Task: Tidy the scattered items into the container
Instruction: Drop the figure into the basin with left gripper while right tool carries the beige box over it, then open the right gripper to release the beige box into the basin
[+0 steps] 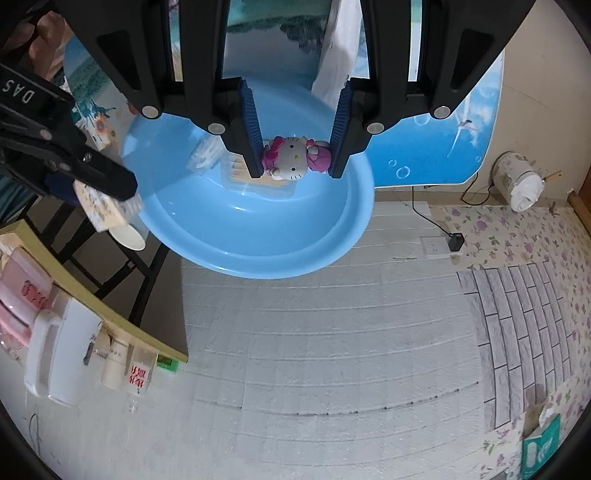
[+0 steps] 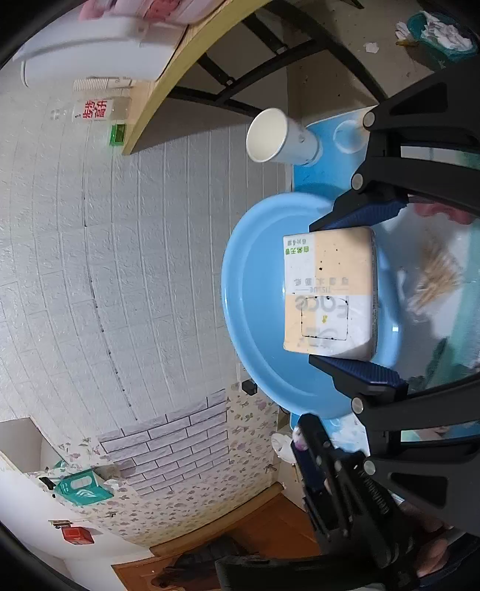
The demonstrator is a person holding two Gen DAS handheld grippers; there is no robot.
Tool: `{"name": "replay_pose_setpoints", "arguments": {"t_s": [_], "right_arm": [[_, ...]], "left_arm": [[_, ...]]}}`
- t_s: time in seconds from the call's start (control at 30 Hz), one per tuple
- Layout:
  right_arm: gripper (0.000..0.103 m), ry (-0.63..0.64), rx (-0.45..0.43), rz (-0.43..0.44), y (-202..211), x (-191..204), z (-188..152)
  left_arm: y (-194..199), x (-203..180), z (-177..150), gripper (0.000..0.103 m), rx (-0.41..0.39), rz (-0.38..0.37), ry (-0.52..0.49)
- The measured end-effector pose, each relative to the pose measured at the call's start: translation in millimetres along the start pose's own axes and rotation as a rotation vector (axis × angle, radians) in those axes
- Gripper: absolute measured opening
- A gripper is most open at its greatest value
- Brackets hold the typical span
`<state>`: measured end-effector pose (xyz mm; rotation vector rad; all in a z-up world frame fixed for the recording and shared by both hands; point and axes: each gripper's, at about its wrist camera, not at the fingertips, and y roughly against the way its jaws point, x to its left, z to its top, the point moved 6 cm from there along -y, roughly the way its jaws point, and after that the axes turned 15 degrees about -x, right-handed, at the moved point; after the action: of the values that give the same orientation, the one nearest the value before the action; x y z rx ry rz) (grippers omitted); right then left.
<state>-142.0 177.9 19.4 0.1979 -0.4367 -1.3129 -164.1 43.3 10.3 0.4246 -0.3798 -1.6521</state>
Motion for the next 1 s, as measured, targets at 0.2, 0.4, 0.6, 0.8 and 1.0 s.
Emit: {"name": "replay_pose_setpoints", "arguments": {"t_s": [0.2, 0.4, 0.6, 0.8, 1.0], "right_arm": [[0.064, -0.005, -0.021, 0.016, -25, -4, 12], [0.064, -0.024, -0.004, 0.015, -44, -13, 12], [0.064, -0.036, 0.022, -0.006, -54, -26, 4], [0.064, -0.033, 0.039, -0.012, -59, -28, -2], [0.064, -0.029, 0.057, -0.011, -66, -23, -6]], "left_arm": [[-24, -12, 2, 0.033, 0.026, -0.003, -0.053], [-43, -22, -3, 0.033, 0.043, 0.005, -0.116], [-52, -25, -9, 0.043, 0.058, 0.008, -0.132], [-44, -20, -8, 0.061, 0.025, 0.020, -0.155], [-26, 0, -9, 0.083, -0.014, 0.059, -0.144]]}}
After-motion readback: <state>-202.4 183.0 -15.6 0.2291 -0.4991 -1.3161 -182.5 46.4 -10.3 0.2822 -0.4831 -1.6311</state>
